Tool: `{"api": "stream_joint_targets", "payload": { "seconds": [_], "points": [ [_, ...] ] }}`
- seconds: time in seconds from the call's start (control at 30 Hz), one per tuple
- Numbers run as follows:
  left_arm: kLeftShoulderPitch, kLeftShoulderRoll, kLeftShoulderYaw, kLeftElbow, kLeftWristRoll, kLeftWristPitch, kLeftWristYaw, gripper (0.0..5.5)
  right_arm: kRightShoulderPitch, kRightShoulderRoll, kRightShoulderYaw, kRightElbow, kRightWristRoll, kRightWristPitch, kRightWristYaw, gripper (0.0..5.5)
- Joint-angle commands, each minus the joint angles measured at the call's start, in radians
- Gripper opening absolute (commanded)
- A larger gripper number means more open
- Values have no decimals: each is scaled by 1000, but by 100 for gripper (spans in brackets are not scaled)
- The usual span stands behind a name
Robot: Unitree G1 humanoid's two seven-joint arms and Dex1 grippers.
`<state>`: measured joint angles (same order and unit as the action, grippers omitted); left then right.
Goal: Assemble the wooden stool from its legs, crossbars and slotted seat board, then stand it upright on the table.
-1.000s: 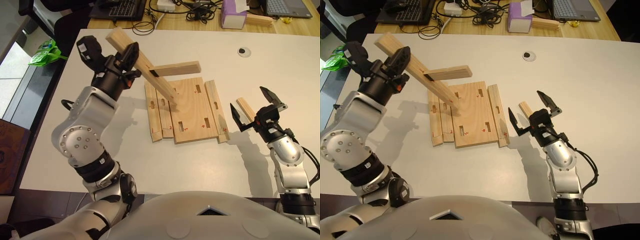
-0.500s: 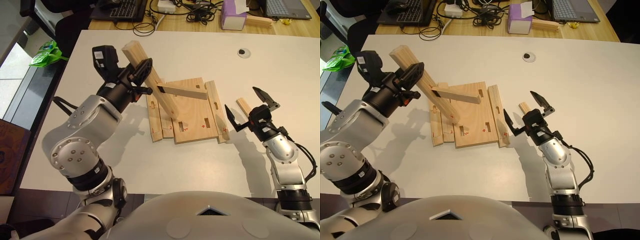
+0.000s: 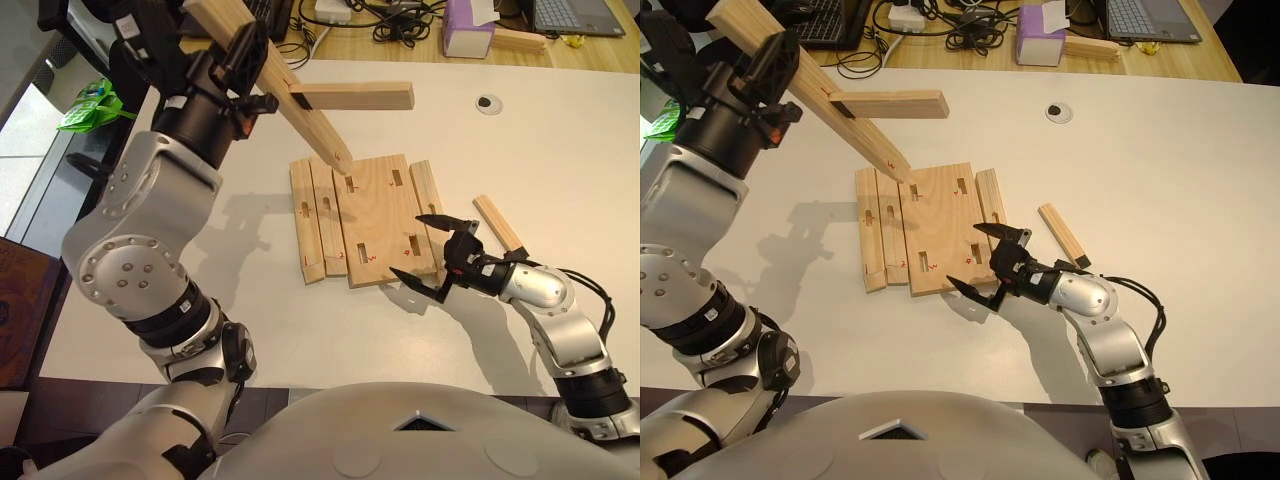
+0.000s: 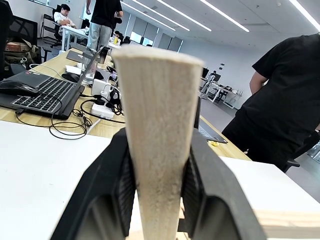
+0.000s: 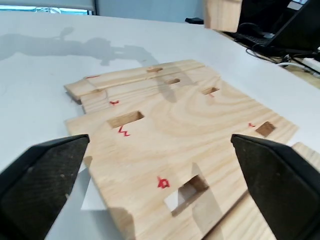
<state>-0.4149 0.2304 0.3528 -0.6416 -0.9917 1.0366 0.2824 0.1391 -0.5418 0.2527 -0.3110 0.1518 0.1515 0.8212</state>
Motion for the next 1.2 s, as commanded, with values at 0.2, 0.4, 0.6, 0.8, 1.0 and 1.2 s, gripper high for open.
{"api": "stream_joint_targets", "payload": {
  "seconds": [0.2, 0.4, 0.6, 0.8, 1.0, 1.2],
  "points": [
    [-25, -13, -15, 18, 3, -54, 40, 103, -200, -66, 184, 158, -303, -113, 21, 540],
    [-17, -21, -24, 24, 2, -76, 53, 103, -320, 21, 255, 370, -453, -198, -87, 540],
    [-10, -14, -40, 30, 20, -98, 55, 103, -335, 119, 282, 412, -486, -211, -183, 540],
    [78, 47, -141, -26, 108, -40, 38, 103, -347, 190, 258, 444, -515, -228, -313, 540],
    [142, 59, -173, -108, 138, 40, 73, 103, -242, 178, 87, 295, -396, -260, -381, 540],
    [101, -19, -160, -69, 172, 0, 104, 103, -72, 50, -126, 248, -343, -329, -423, 540]
  ]
}}
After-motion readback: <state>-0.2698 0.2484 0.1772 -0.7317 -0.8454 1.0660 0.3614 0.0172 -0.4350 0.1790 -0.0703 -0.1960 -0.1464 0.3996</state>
